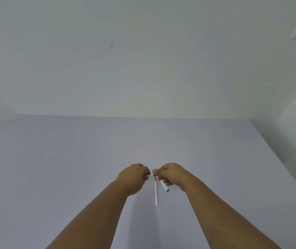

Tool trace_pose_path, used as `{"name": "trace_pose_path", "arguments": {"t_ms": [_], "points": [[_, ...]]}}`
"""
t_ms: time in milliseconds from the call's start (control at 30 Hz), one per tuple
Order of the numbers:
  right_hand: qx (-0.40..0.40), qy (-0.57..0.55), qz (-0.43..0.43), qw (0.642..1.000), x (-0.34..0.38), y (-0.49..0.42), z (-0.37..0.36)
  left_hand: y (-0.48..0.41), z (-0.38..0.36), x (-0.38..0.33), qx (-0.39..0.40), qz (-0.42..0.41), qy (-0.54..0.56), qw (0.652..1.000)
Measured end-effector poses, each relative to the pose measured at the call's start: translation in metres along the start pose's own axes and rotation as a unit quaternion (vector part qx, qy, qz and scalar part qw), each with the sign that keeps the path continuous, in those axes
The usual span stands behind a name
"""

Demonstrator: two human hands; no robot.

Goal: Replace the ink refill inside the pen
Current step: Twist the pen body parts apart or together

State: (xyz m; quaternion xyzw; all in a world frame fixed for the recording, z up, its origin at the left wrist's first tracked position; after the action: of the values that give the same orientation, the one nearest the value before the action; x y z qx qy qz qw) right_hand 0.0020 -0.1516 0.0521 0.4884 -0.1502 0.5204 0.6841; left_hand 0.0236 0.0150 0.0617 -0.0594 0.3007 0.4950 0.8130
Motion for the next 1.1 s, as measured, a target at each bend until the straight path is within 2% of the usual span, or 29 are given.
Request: {"name": "trace_pose_path", "arguments": {"t_ms": [167,333,433,700,767,867,933,1000,1067,1100], "points": [[-0.012,0.004,0.032,0.999,-0.001,-0.003,0.000,0.000,0.000,0.000,-0.004,0.001,0.004,1.000],[-0.008,-0.013,0.001,1.000,-0.002,0.002,0.000,0.000,-0.001,0.002,-0.005,0.004,0.020,1.000],[-0.044,-0.078,0.020,0.996,-0.004,0.000,0.003,0.000,0.000,0.004,-0.008,0.014,0.032,0.999],[-0.043,-0.209,0.017,0.977,-0.003,-0.003,0.006,0.002,-0.001,0.000,0.025,0.014,0.090,0.995],[-0.065,-0.240,0.009,0.968,-0.001,-0.005,0.007,0.000,-0.002,0.002,0.029,0.026,0.097,0.995],[-0.135,-0.330,-0.016,0.934,-0.006,-0.013,0.015,-0.001,-0.007,0.009,0.043,0.050,0.105,0.992],[-0.177,-0.268,-0.042,0.946,-0.015,-0.019,0.020,-0.001,-0.012,0.014,0.051,0.067,0.121,0.989],[-0.185,-0.063,-0.076,0.978,-0.028,-0.025,0.019,-0.002,-0.018,0.019,0.058,0.080,0.137,0.986],[-0.147,0.140,-0.095,0.975,-0.036,-0.030,0.011,-0.004,-0.026,0.022,0.063,0.086,0.149,0.983],[-0.126,0.204,-0.097,0.966,-0.041,-0.034,0.006,-0.005,-0.029,0.024,0.067,0.090,0.154,0.982]]}}
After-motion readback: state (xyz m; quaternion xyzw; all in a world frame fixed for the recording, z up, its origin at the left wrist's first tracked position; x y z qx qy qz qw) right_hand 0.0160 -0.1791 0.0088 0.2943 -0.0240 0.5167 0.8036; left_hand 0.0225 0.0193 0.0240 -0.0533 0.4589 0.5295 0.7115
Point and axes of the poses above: each hand's wrist, its own y-axis away from the middle knuckle, its own z-axis out of the back of the hand, x = y × z, the point moved 2 cm from there along -y, towards the middle knuckle, and after that the axes turned 13 degrees about y, right-handed, at the moved point
